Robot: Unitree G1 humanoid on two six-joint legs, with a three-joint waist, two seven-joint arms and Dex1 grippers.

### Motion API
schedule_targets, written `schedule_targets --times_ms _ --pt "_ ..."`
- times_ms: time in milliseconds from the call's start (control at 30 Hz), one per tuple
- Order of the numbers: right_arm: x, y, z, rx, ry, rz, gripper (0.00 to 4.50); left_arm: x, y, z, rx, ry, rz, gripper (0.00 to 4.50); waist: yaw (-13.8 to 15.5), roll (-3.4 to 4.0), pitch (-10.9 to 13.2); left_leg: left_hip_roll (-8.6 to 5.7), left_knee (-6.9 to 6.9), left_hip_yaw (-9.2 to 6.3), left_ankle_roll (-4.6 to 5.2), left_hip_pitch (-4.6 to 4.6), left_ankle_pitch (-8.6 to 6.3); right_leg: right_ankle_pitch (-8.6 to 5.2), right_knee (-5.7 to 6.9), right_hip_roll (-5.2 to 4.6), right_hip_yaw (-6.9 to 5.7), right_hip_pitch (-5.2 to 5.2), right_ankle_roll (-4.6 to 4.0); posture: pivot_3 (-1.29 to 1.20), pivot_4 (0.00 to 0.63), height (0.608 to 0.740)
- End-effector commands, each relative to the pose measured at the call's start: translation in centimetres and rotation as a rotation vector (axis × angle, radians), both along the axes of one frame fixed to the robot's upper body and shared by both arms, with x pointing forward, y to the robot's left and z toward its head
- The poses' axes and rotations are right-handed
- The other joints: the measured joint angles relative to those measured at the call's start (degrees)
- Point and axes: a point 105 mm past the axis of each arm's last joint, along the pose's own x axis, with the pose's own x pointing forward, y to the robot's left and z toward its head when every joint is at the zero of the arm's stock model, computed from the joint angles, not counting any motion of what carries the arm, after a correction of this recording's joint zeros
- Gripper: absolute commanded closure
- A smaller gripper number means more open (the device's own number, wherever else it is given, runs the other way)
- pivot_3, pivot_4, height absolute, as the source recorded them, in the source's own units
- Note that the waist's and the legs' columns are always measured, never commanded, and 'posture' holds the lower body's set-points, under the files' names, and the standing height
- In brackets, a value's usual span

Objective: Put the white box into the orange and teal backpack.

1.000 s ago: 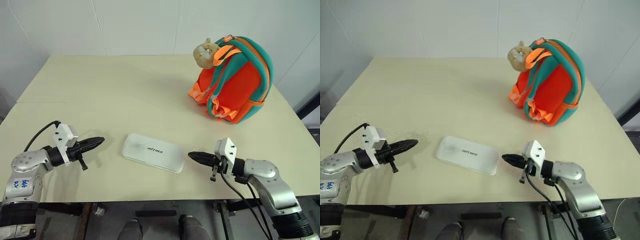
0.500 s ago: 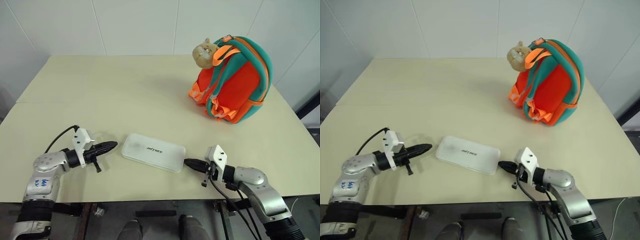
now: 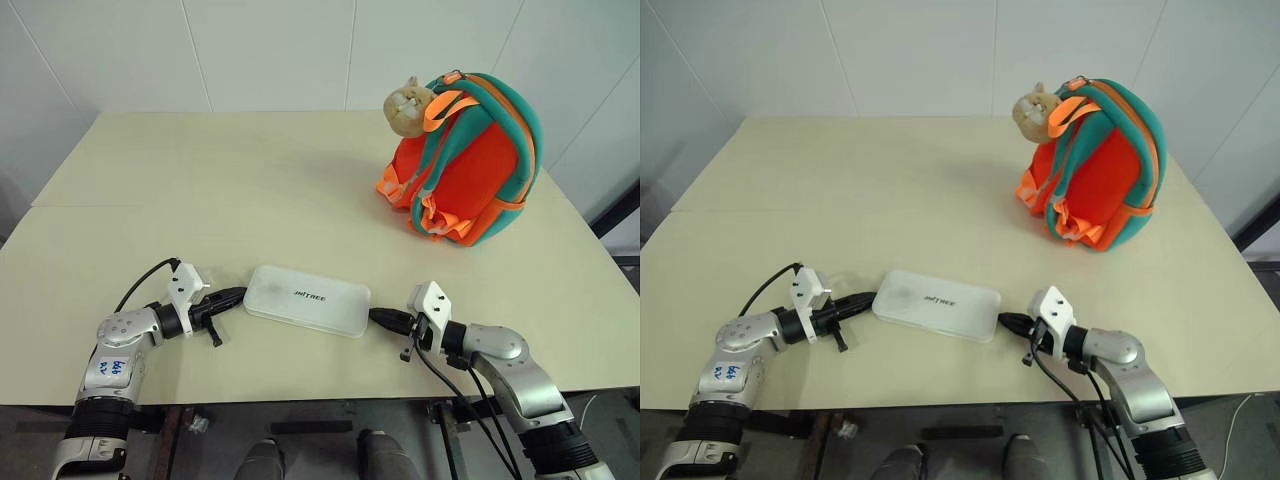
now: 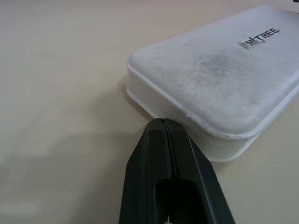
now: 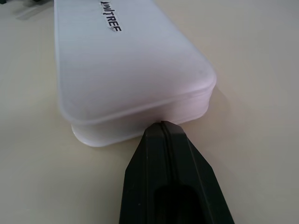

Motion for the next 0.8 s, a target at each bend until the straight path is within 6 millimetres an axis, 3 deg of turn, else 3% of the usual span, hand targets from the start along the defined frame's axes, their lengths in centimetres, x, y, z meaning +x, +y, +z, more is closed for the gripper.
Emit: schedule_targets --times_ms 33,433,800 --pt "0.2 0.7 1.5 0.014 -0.069 0.054 4.50 -0.7 -2.1 0.5 -0.003 -0.028 -0.091 4.49 0.00 0.00 0.00 0.00 0.00 0.00 0.00 0.00 0.00 0.00 0.00 0.00 0.00 0.00 0.00 0.00 0.150 0.740" --pt "2.3 -0.5 1.8 -0.030 -0.108 0.052 4.50 -1.7 -3.4 1.0 -0.031 -0.028 -0.113 4.49 -0.03 0.00 0.00 -0.01 0.00 -0.01 0.00 0.00 0.00 0.09 -0.01 0.00 0.00 0.01 0.18 0.00 0.150 0.740" --pt "2.7 -2.6 1.4 -0.067 -0.080 0.011 4.50 -0.6 -1.0 1.4 0.019 -0.060 0.012 4.49 -0.06 0.00 0.00 -0.01 -0.01 -0.01 0.00 0.00 0.00 0.09 -0.01 0.00 0.00 0.01 0.18 0.00 0.150 0.740"
